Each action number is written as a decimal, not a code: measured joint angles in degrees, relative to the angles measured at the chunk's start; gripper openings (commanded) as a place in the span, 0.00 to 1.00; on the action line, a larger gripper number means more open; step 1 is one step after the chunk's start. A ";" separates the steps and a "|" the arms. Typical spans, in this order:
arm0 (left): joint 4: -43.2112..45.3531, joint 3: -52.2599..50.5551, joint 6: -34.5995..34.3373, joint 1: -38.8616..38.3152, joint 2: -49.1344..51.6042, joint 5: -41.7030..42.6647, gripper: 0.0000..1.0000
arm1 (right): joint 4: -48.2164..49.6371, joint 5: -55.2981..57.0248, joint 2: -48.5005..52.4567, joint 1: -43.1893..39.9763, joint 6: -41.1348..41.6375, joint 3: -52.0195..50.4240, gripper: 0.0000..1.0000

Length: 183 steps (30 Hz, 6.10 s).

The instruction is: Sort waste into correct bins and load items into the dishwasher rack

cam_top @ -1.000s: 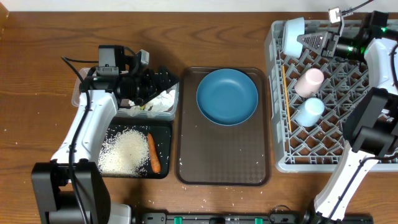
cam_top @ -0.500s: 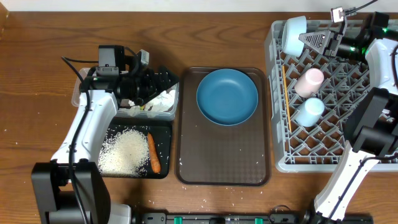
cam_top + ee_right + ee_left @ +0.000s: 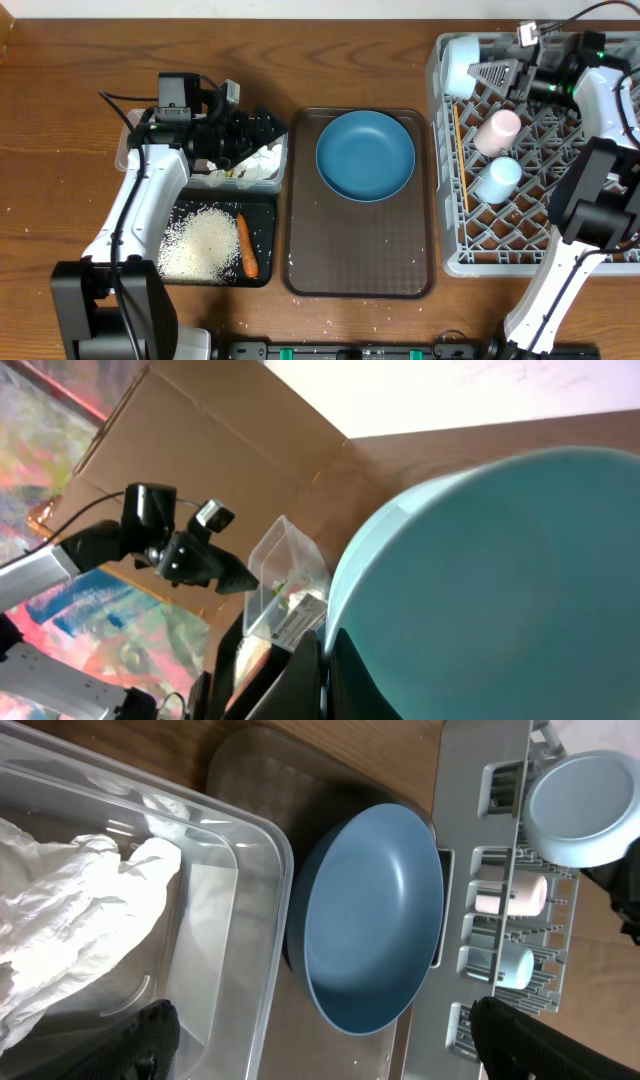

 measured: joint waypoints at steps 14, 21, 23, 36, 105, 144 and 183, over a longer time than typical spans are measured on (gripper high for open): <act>0.00 0.00 0.00 0.00 0.00 0.00 0.95 | 1.66 3.06 -0.02 -2.43 0.59 -1.60 0.01; 0.00 0.00 0.00 0.00 0.00 0.00 0.95 | 1.70 8.68 -0.02 -3.28 2.75 -1.60 0.02; 0.00 0.00 0.00 0.00 0.00 0.00 0.95 | 1.64 10.01 0.00 -3.43 3.37 -1.64 0.04; 0.00 0.00 0.00 0.00 0.00 0.00 0.95 | 1.90 19.58 0.09 -7.19 7.19 -1.86 0.25; 0.00 0.00 0.00 0.00 0.00 0.00 0.95 | -16.02 88.52 -5.90 19.04 23.65 19.26 0.52; 0.00 0.00 0.00 0.00 0.00 0.00 0.95 | -14.99 80.94 -5.95 19.37 26.32 6.40 0.10; 0.00 0.00 0.00 0.00 0.00 0.02 0.95 | -11.87 84.52 -6.01 23.50 23.32 5.99 0.57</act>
